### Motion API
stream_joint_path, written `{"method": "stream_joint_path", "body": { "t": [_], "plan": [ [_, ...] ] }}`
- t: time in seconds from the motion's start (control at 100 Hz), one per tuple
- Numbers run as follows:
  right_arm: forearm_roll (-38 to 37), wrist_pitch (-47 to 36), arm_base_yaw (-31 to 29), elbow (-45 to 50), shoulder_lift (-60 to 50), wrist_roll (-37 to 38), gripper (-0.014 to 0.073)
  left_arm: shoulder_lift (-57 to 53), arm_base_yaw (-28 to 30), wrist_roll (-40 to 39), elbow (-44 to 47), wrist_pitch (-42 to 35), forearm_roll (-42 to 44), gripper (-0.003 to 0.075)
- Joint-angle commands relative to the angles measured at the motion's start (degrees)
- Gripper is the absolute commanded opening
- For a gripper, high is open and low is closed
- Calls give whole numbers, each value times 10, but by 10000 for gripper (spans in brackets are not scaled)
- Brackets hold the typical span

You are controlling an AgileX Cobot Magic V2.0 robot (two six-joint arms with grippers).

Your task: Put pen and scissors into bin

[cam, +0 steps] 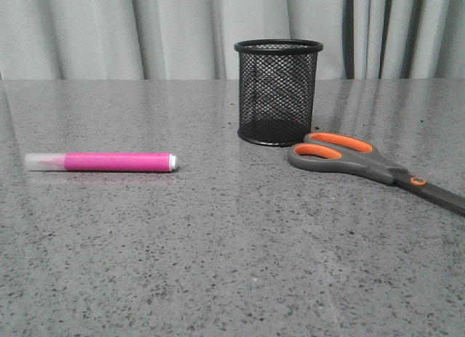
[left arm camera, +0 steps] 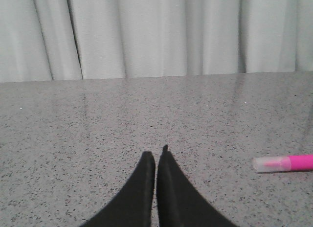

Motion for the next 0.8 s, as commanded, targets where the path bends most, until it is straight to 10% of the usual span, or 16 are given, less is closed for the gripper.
{"method": "stream_joint_path", "body": {
  "t": [0.0, 0.79],
  "plan": [
    [-6, -42, -3, 8, -12, 0, -76, -18, 0, -6, 25, -42, -5, -19],
    [-6, -49, -3, 8, -12, 0, -76, -18, 0, -6, 25, -43, -5, -19]
  ]
}}
